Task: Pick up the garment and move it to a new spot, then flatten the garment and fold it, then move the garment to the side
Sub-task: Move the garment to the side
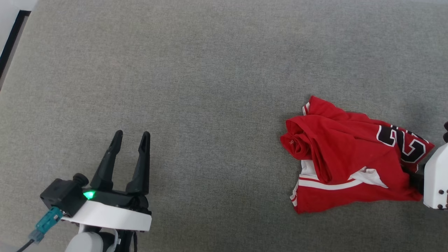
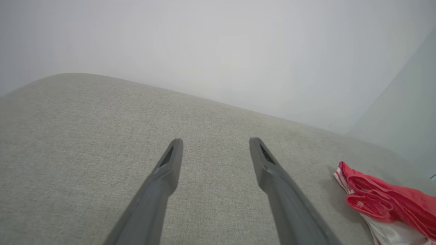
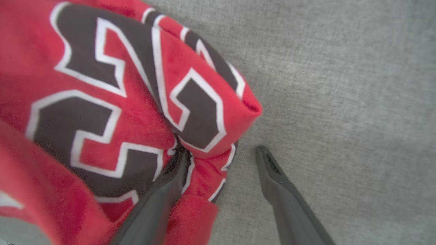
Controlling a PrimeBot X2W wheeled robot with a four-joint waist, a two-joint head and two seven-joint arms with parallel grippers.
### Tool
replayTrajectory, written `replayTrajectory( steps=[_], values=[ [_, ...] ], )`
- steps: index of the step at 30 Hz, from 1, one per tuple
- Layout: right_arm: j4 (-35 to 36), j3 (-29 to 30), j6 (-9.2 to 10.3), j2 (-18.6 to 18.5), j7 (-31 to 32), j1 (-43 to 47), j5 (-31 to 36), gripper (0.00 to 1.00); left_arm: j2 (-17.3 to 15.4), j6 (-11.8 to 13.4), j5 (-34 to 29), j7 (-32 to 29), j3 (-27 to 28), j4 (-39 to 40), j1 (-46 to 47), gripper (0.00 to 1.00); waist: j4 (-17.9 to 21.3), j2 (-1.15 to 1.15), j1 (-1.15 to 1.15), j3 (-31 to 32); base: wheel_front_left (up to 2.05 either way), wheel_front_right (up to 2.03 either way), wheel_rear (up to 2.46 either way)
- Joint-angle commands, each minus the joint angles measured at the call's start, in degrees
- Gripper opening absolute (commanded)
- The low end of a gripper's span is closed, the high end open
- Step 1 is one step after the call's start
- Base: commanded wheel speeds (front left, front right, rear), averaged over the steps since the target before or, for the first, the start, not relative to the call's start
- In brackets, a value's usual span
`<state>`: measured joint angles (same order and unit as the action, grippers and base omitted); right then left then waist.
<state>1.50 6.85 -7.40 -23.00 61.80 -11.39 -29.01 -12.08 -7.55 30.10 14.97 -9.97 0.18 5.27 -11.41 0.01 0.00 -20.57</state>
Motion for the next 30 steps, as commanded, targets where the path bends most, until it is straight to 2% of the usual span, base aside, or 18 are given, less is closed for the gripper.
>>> replayTrajectory(
  steps=[1, 2, 3, 9, 18, 25, 30],
  values=[
    [-2.5, -2.3, -0.17, 3.7, 0.6, 1.5, 0.1, 0.36, -0.2, 0.1, 0.2, 0.3, 0.0, -0.1, 1.1, 1.00, -0.1, -0.01, 0.00, -0.2, 0.00, 0.00, 0.00],
    [-2.7, -2.2, -0.17, 4.1, 0.5, 1.6, 0.4, 0.08, -0.3, 0.1, 0.2, 0.3, 0.0, -0.1, 1.3, 1.00, -0.1, -0.01, 0.00, -0.2, 0.00, 0.00, 0.00],
    [-3.0, -1.7, -0.16, 4.5, 0.3, 1.7, 0.8, 0.00, -0.5, 0.1, 0.1, 0.3, 0.0, -0.1, 1.4, 1.00, 0.2, -0.01, 0.00, -0.1, 0.00, 0.00, 0.00],
    [-3.1, 1.3, -0.05, 5.0, -3.2, 0.3, 2.1, 0.00, -1.8, 0.1, -0.6, 0.3, -0.8, 0.2, 1.9, 1.00, 2.9, -0.01, 0.00, 0.6, 0.00, 0.00, 0.00],
    [-4.0, 8.5, -0.06, 4.6, -11.9, -2.1, 1.4, 0.00, -6.2, 0.1, -0.6, 0.3, -3.6, 1.6, 3.4, 1.00, 12.2, -0.01, 0.00, 0.7, 0.00, 0.00, 0.00],
    [-3.4, 16.2, -0.08, 3.0, -17.5, -1.6, 1.1, 0.00, -10.7, 0.1, -0.8, 0.3, -6.1, 3.7, 7.9, 1.00, 18.9, -0.01, 0.00, -2.9, 0.00, 0.00, 0.00],
    [-5.5, 22.4, -0.08, 3.4, -22.8, -4.1, 2.5, 0.00, -14.6, 0.1, 0.0, 0.3, -7.8, 5.3, 11.9, 1.00, 22.7, -0.01, 0.00, -6.9, 0.00, 0.00, 0.00]
  ],
)
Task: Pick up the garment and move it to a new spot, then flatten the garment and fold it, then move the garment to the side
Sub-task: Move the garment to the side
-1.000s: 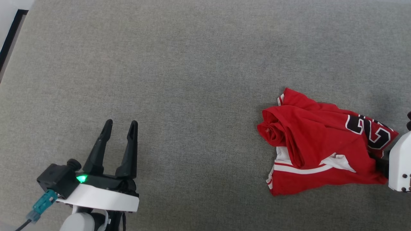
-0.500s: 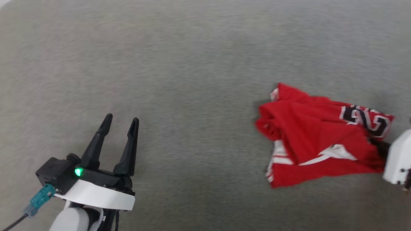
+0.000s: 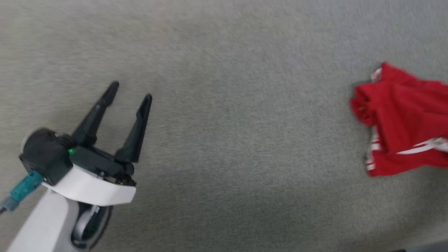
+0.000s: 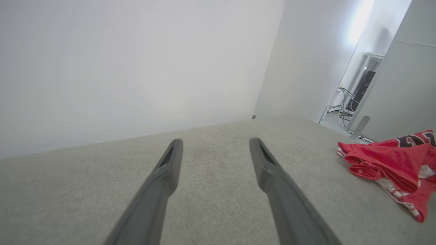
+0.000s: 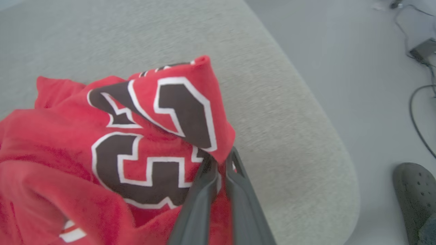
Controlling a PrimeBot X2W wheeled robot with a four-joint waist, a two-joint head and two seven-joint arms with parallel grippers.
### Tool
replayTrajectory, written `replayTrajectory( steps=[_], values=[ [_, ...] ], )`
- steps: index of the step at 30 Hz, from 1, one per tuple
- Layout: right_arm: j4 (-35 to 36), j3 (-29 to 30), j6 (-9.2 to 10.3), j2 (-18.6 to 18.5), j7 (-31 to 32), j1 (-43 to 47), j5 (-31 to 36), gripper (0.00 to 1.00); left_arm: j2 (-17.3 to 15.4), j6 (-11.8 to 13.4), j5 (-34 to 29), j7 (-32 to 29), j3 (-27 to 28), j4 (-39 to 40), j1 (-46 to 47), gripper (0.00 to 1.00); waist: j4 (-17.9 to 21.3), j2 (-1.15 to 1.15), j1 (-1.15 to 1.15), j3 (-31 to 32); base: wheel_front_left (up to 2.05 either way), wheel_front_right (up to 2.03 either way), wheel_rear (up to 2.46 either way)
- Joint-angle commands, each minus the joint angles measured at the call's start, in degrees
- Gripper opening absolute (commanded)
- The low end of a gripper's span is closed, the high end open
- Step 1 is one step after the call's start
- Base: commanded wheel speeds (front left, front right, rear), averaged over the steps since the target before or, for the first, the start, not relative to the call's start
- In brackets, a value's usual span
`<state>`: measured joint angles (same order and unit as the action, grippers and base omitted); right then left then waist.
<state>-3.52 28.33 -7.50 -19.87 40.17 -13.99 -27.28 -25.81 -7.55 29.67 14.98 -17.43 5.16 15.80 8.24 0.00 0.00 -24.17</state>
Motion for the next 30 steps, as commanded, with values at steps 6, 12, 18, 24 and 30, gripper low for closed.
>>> replayTrajectory(
  steps=[6, 12, 18, 24, 30],
  values=[
    [-4.7, 7.5, 0.02, 1.3, -8.7, -8.2, 5.4, 0.00, -5.8, 0.1, 1.1, 0.3, -1.9, 2.0, 6.9, 1.00, 5.2, 0.00, 0.00, -8.3, 0.00, 0.00, 0.00],
    [-11.0, 11.9, 0.02, 1.8, -17.9, -18.1, 13.9, 0.00, -9.6, 0.1, 2.5, 0.3, -1.2, 4.1, 10.6, 1.00, 6.0, 0.00, 0.00, -12.3, 0.00, 0.00, 0.00],
    [-16.9, 12.9, 0.02, 3.4, -24.5, -25.6, 21.7, 0.00, -12.2, 0.1, 3.2, 0.3, -0.7, 5.9, 11.9, 1.00, 6.2, 0.00, 0.00, -15.0, 0.00, 0.00, 0.00],
    [-22.8, 15.9, 0.02, 5.7, -29.8, -31.2, 29.7, 0.00, -13.7, 0.1, 3.3, 0.3, -0.2, 6.8, 11.6, 1.00, 6.0, 0.00, 0.00, -16.3, 0.00, 0.00, 0.00],
    [-27.2, 15.8, 0.02, 6.7, -33.3, -32.1, 33.7, 0.98, -12.8, 0.1, 3.3, 0.3, 0.8, 6.2, 10.1, 1.00, 5.7, 0.00, 0.00, -15.2, 0.00, 0.00, 0.00]
  ],
)
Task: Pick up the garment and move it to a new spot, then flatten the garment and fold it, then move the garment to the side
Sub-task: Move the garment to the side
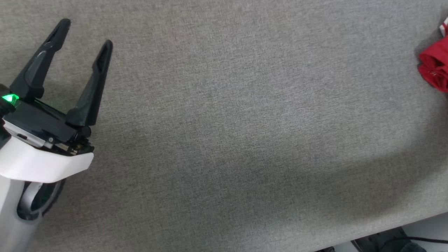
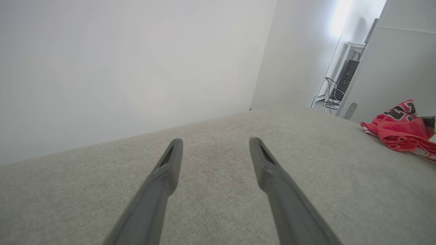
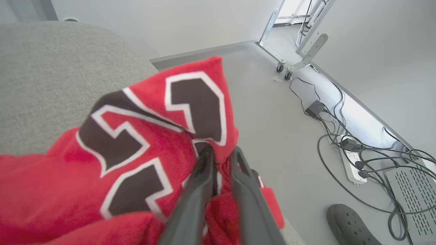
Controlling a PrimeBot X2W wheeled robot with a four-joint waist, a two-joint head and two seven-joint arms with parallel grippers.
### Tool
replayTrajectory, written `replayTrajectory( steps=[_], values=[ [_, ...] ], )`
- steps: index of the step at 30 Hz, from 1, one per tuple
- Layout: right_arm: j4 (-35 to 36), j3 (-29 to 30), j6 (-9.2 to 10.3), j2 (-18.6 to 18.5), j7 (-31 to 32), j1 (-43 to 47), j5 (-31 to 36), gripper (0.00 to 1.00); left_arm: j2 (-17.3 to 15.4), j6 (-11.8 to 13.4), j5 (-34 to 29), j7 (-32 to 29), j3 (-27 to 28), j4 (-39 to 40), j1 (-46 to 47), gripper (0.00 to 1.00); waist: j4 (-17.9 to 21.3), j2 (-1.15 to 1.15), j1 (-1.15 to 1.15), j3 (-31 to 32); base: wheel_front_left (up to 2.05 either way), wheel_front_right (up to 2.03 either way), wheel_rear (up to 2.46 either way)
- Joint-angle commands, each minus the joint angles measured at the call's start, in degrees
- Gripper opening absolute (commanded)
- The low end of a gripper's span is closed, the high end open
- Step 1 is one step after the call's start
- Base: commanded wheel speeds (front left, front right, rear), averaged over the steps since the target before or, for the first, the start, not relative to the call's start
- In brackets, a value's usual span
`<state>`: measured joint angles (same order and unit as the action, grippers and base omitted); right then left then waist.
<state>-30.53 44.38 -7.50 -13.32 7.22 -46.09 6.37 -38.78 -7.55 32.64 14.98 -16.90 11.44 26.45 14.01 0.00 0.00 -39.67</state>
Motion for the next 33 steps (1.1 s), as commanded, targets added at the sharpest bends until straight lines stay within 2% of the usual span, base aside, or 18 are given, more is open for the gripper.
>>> replayTrajectory(
  steps=[1, 7, 13, 20, 26, 33],
  values=[
    [-0.7, -0.5, 0.02, 0.1, -0.9, 0.3, 0.5, 1.00, 0.5, 0.1, 0.3, 0.3, 0.5, -0.3, -0.9, 1.00, -0.1, 0.00, 0.00, 0.8, 0.00, 0.00, 0.00],
    [-2.3, -4.8, 0.02, -2.2, -3.0, 3.5, -0.2, 1.00, 4.3, 0.1, 0.4, 0.3, 1.9, -1.6, -3.2, 1.00, -1.5, 0.00, 0.00, 5.8, 0.00, 0.00, 0.00],
    [-1.3, -14.9, 0.02, -3.7, -4.0, 8.8, -2.9, 1.00, 9.0, 0.1, -0.1, 0.3, 2.8, -4.4, -7.0, 1.00, -4.3, 0.00, 0.00, 12.0, 0.00, 0.00, 0.00],
    [0.9, -23.6, 0.02, -2.3, -7.3, 15.9, -7.7, 1.00, 14.1, 0.1, -0.2, 0.3, 4.7, -9.3, -13.7, 1.00, -8.2, 0.00, 0.00, 20.1, 0.00, 0.00, 0.00],
    [1.4, -30.7, 0.02, -1.7, -12.3, 21.3, -11.1, 1.00, 17.0, 0.1, -0.7, 0.3, 6.6, -14.3, -19.0, 1.00, -11.6, 0.00, 0.00, 26.6, 0.00, 0.00, 0.00],
    [1.4, -35.9, 0.02, 0.6, -17.9, 25.8, -14.6, 1.00, 19.4, 0.1, -1.5, 0.3, 9.2, -17.6, -23.2, 1.00, -14.4, 0.00, 0.00, 31.7, 0.00, 0.00, 0.00]
  ],
)
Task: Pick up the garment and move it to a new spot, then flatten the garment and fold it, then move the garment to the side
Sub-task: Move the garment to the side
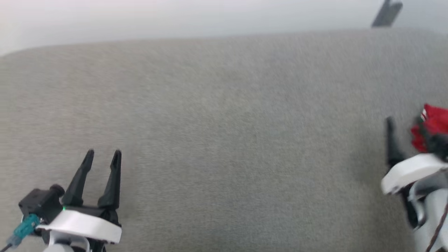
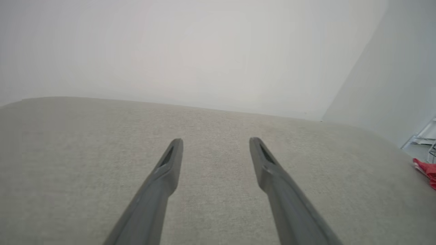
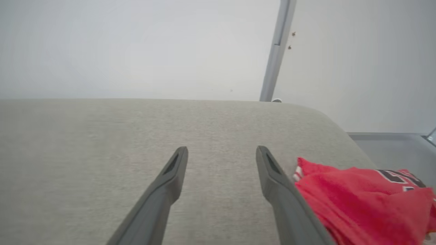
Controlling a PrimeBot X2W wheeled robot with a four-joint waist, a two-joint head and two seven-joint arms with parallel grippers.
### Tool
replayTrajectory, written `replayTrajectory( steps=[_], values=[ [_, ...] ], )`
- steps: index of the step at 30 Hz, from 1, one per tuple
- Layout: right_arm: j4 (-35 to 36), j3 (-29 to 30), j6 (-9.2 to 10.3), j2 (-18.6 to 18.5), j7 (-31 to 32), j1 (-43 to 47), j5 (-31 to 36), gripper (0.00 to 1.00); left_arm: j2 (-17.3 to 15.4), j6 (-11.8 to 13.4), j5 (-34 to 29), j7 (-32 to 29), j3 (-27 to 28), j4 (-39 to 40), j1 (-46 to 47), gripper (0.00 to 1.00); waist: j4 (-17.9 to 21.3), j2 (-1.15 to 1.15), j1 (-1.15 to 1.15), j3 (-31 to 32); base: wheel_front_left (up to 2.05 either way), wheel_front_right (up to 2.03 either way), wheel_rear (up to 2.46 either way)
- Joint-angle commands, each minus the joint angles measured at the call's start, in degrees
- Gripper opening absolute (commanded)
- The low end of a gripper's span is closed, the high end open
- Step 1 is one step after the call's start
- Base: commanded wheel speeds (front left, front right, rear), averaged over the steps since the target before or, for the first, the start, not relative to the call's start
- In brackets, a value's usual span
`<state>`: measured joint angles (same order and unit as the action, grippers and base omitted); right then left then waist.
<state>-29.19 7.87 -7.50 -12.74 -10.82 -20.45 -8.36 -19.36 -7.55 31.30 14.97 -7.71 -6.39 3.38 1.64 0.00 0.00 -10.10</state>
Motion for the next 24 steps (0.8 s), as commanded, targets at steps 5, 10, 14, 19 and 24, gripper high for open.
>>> replayTrajectory(
  steps=[5, 10, 14, 19, 24],
  values=[
    [1.6, -1.7, 0.03, 2.6, -2.8, 4.6, -2.8, 1.00, 1.5, 0.1, -0.8, 0.3, 1.7, -1.4, -3.0, 1.00, -3.8, 0.00, 0.00, 5.6, 0.00, 0.00, 0.00],
    [5.5, -2.6, 0.02, 5.1, -3.9, 9.2, -4.7, 1.00, 3.0, 0.1, -1.6, 0.3, 3.1, -1.5, -5.7, 1.00, -4.7, 0.00, 0.00, 8.1, 0.00, 0.00, 0.00],
    [9.8, -2.9, 0.02, 6.4, -4.2, 12.3, -5.2, 1.00, 3.6, 0.1, -2.0, 0.3, 3.2, -1.2, -7.4, 1.00, -5.4, 0.00, 0.00, 9.3, 0.00, 0.00, 0.00],
    [15.8, -1.5, 0.02, 7.6, -4.1, 15.6, -5.0, 1.00, 4.1, 0.1, -2.3, 0.3, 3.6, 0.3, -8.7, 1.00, -6.2, 0.00, 0.00, 9.5, 0.00, 0.00, 0.00],
    [21.8, 0.2, 0.02, 8.5, -2.9, 19.0, -4.4, 1.00, 4.1, 0.1, -3.6, 0.3, 4.9, 2.8, -9.9, 1.00, -7.1, 0.00, 0.00, 9.3, 0.00, 0.00, 0.00]
  ],
)
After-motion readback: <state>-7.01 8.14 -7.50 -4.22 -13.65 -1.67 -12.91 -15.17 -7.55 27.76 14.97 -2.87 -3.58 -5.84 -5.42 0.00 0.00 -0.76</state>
